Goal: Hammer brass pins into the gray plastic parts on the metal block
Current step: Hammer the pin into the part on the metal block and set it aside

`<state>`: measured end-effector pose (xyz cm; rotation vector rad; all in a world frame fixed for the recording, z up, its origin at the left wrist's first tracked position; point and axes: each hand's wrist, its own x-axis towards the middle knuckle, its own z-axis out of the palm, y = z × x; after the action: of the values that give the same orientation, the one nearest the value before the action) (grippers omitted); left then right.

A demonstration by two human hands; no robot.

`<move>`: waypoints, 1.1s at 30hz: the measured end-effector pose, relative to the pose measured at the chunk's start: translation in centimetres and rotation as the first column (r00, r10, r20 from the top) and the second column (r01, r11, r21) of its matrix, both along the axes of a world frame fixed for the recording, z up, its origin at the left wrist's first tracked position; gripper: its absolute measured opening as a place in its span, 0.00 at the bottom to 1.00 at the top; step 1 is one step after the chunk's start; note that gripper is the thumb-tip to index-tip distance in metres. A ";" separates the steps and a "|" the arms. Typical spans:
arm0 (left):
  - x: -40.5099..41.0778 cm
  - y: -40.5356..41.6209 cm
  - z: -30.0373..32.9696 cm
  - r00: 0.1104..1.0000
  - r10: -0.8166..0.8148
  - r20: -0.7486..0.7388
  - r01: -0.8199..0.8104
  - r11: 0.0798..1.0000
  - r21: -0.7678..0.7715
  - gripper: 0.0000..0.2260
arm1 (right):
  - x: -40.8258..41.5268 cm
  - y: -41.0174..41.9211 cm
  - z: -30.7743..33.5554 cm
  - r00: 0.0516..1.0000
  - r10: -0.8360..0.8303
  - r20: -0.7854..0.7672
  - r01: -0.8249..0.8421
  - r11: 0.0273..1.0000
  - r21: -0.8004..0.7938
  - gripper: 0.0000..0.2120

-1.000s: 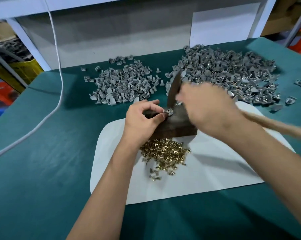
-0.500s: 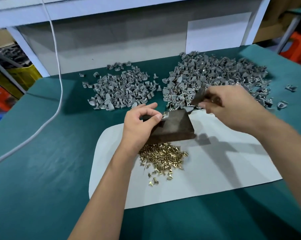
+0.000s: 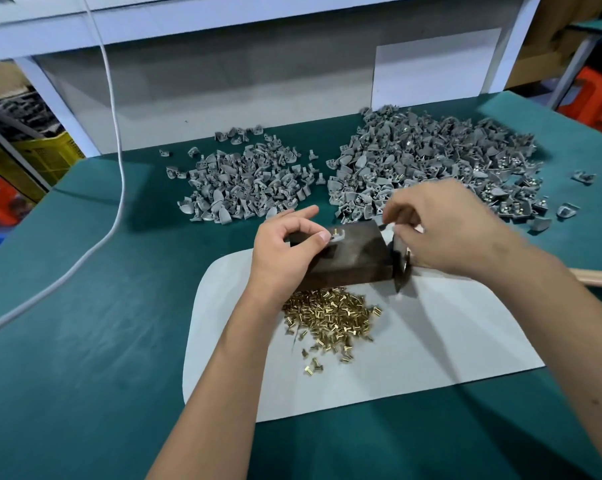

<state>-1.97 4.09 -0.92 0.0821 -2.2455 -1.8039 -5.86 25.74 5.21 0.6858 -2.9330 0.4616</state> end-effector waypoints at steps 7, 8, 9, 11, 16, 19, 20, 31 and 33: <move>-0.2 -0.2 -0.1 0.998 -0.024 -0.052 0.023 1.000 -0.020 0.05 | 0.6 -4.1 -1.1 0.957 0.264 -0.117 -0.264 0.964 0.015 0.13; -0.2 -0.2 -0.1 0.998 -0.014 -0.065 0.013 1.000 -0.017 0.03 | 0.5 -4.2 -1.2 0.951 0.275 -0.140 -0.273 0.961 0.034 0.12; -0.3 -0.2 -0.1 0.997 0.015 -0.079 -0.016 1.000 -0.003 0.03 | 0.4 -4.3 -1.3 0.947 0.278 -0.161 -0.274 0.961 0.045 0.11; -0.8 -0.7 -0.4 0.987 0.123 -0.107 -0.122 0.992 0.011 0.07 | 0.1 -4.2 -1.5 0.948 0.261 -0.180 -0.258 0.965 0.044 0.13; -1.8 -3.6 -2.3 0.928 0.320 -0.190 -0.367 0.876 -0.315 0.15 | -1.1 -3.2 -1.5 0.970 0.191 -0.153 -0.197 0.980 -0.027 0.19; -2.0 -4.1 -2.9 0.956 0.261 -0.134 -0.293 0.834 -0.468 0.25 | -2.3 -2.7 -1.8 0.977 0.166 -0.134 -0.174 0.984 -0.049 0.19; -2.0 -4.1 -3.0 0.969 0.226 -0.103 -0.246 0.816 -0.524 0.28 | -2.7 -2.5 -2.0 0.980 0.147 -0.137 -0.156 0.986 -0.054 0.18; -1.8 -3.9 -2.2 0.964 0.206 -0.166 -0.265 0.764 -0.589 0.14 | -5.6 -1.3 -2.5 0.979 -0.168 -0.116 0.154 0.981 -0.119 0.27; -1.8 -3.9 -2.1 0.957 0.231 -0.176 -0.290 0.761 -0.580 0.10 | -5.4 -1.4 -2.1 0.975 -0.206 -0.084 0.197 0.975 -0.108 0.28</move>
<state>-3.80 0.15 -3.03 0.1737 -2.4753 -0.8716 -11.22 24.31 3.10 0.3814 -2.8286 0.5337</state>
